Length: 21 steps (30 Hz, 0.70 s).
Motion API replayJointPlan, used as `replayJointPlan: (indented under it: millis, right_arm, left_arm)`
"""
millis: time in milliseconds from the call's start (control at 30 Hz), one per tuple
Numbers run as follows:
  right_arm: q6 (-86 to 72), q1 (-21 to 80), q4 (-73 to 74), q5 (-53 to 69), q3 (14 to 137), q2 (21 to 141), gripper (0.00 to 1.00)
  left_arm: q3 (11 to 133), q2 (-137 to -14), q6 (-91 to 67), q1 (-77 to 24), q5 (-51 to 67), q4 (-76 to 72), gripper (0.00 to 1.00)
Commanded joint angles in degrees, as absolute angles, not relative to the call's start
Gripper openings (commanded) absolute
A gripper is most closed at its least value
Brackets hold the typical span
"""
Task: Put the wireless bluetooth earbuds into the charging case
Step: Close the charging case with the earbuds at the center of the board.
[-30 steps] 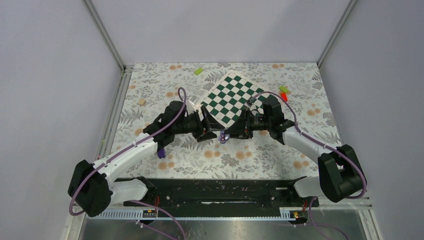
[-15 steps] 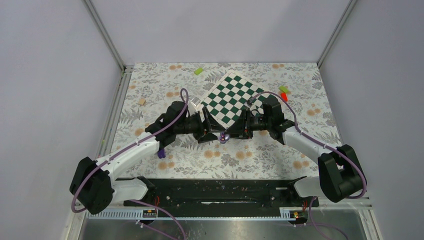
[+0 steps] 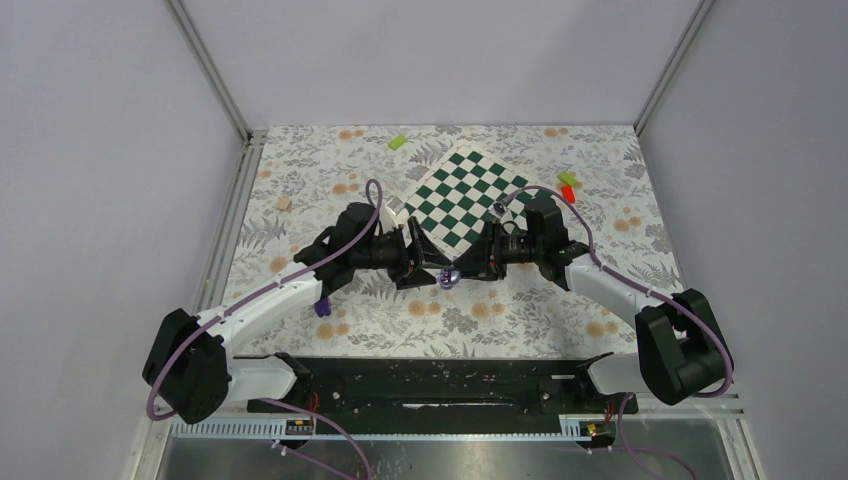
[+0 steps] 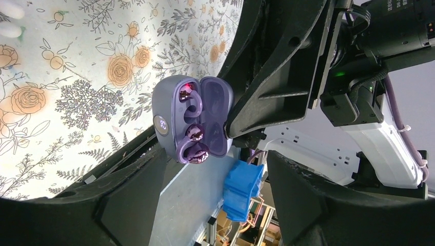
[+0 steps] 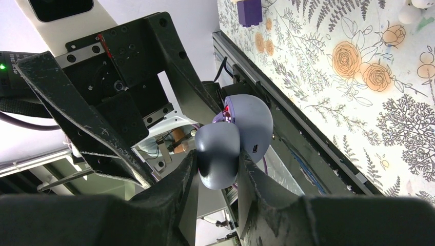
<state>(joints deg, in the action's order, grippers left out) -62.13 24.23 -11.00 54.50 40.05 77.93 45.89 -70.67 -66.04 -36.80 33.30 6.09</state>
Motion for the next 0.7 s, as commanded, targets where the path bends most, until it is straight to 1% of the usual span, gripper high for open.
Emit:
replayJointPlan:
  millis: [0,267,667]
  right_arm:
    - [-62.34,24.26,-13.71,54.53,39.88,76.08,0.0]
    - [-63.15,24.26,-14.48,54.54,39.58,75.95,0.0]
    - [-63.11,24.26,-14.47,54.76,39.48,76.33,0.0]
  left_arm:
    - [47.09,-71.08,-65.12,-36.7,35.79,3.53,0.73]
    - [49.61,-72.58,-62.22,-36.67,37.9,6.24,0.73]
    - [47.67,-72.12,-65.22,-36.69,38.9,1.54,0.73]
